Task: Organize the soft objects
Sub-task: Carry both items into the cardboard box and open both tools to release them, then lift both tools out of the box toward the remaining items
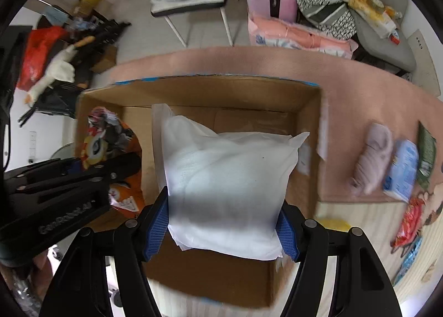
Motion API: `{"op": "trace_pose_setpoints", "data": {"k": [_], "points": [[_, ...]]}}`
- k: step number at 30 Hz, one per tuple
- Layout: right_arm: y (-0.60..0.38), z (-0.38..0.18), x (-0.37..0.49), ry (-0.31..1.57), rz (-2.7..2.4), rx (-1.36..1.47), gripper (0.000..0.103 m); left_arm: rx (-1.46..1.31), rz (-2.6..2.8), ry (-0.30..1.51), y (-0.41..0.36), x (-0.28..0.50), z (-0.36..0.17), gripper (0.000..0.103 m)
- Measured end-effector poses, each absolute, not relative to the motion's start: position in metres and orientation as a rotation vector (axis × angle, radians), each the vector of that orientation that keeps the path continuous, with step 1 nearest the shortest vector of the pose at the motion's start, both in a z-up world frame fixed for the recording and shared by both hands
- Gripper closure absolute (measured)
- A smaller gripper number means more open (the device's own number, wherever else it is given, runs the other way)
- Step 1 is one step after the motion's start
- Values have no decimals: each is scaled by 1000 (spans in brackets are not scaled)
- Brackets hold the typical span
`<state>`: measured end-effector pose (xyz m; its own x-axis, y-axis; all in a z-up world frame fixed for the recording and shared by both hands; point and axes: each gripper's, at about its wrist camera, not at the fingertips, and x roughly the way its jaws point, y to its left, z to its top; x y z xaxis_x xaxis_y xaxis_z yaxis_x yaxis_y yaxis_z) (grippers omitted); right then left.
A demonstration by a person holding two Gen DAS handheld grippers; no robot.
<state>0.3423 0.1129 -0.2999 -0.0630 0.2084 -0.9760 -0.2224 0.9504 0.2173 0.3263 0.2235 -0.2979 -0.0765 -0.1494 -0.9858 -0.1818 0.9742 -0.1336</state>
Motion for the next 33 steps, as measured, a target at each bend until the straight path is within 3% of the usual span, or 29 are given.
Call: {"op": "trace_pose_setpoints", "data": {"k": [5, 12, 17, 19, 21, 23, 24, 33], "points": [[128, -354, 369, 1658, 305, -38, 33, -300, -28, 1738, 233, 346, -345, 75], [131, -386, 382, 1688, 266, -58, 28, -341, -68, 1781, 228, 356, -376, 74], [133, -390, 380, 1718, 257, -55, 23, -285, -45, 1782, 228, 354, -377, 65], [132, -387, 379, 1713, 253, -61, 21, -280, -41, 1777, 231, 352, -372, 49], [130, -381, 378, 1702, 242, -70, 18, -261, -41, 1758, 237, 350, -365, 14], [128, -374, 375, 1687, 227, -68, 2, -237, -47, 1737, 241, 346, -354, 10], [128, -368, 373, 1677, 225, -70, 0, -239, -46, 1732, 244, 343, -351, 10], [125, -315, 324, 1606, 150, -168, 0, -213, 5, 1645, 260, 293, -300, 2]]}}
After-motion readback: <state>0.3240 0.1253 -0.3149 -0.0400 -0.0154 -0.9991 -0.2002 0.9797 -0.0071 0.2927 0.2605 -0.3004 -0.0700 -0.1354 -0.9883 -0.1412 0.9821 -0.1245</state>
